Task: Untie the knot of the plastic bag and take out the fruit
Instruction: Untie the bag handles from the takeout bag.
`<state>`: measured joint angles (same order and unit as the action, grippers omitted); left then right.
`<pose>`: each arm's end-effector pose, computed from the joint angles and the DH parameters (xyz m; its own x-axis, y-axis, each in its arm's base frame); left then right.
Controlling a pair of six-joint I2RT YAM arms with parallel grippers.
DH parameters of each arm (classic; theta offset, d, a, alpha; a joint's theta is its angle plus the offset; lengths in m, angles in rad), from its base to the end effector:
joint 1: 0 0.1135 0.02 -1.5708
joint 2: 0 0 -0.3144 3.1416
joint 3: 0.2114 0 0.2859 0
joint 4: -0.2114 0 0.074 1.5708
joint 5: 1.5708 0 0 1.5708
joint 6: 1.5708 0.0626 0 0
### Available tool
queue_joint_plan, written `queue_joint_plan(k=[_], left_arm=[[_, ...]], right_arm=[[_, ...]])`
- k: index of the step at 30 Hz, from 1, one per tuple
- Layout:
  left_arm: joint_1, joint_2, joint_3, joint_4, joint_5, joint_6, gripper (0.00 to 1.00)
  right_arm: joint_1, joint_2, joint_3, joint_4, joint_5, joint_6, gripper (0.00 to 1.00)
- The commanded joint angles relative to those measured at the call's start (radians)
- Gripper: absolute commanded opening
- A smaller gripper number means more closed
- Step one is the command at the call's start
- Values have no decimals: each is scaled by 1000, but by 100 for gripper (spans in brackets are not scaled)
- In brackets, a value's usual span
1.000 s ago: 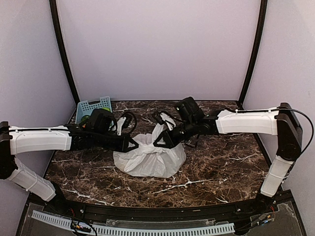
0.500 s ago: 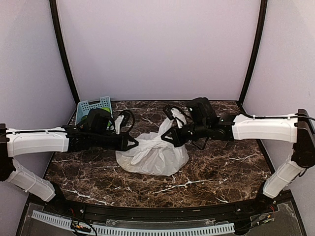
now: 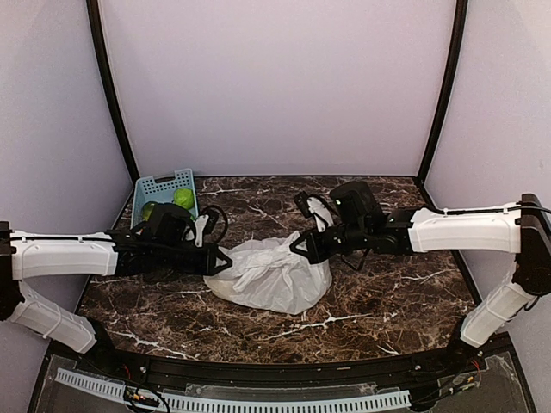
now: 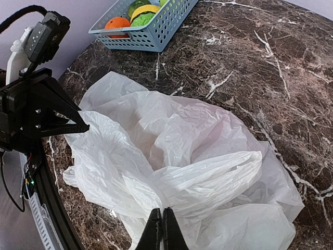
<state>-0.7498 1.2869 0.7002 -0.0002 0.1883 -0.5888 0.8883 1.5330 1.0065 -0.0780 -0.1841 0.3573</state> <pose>0.2194 -0.2204 0.2355 -0.7722 -0.0264 -0.6349 0.4265 0.7191 -0.5486 0.2380 0.3110 0.2620 -0.6359 -0.2372 -0.7344 -0.6783 0.6257 0.3852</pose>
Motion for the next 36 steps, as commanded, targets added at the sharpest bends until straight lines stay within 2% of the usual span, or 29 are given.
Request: queue_joint_plan(k=[1,2,4,6,8,12,20,30,36], left_arm=[[12,-39,-9,-40,-13,19,2],[12,-41,5,-44,-9,29,4],[12,-51,36,-71,-11,67,14],[12,-58,73,-119,-23,110,33],[13,-67,112,-150,-36,152,44],[11,-80,178,-177,-30,224,53],[-34,-26,258,-137,15,314,57],[-120,149,402,-137,23,373,56],[-147,203,439,-202,-40,417,57]], right_arm=[[-13,-31,-9,32,8,17,0],[-12,-29,-7,35,3,17,0],[-13,-27,-2,40,-5,17,0],[-12,-25,-1,45,-9,19,0],[-12,-25,-1,51,-12,23,0],[-13,-24,-3,61,-22,28,0],[-12,-17,-5,69,-26,37,0],[-13,-7,7,69,-23,34,0],[-14,-10,4,73,-15,35,0]])
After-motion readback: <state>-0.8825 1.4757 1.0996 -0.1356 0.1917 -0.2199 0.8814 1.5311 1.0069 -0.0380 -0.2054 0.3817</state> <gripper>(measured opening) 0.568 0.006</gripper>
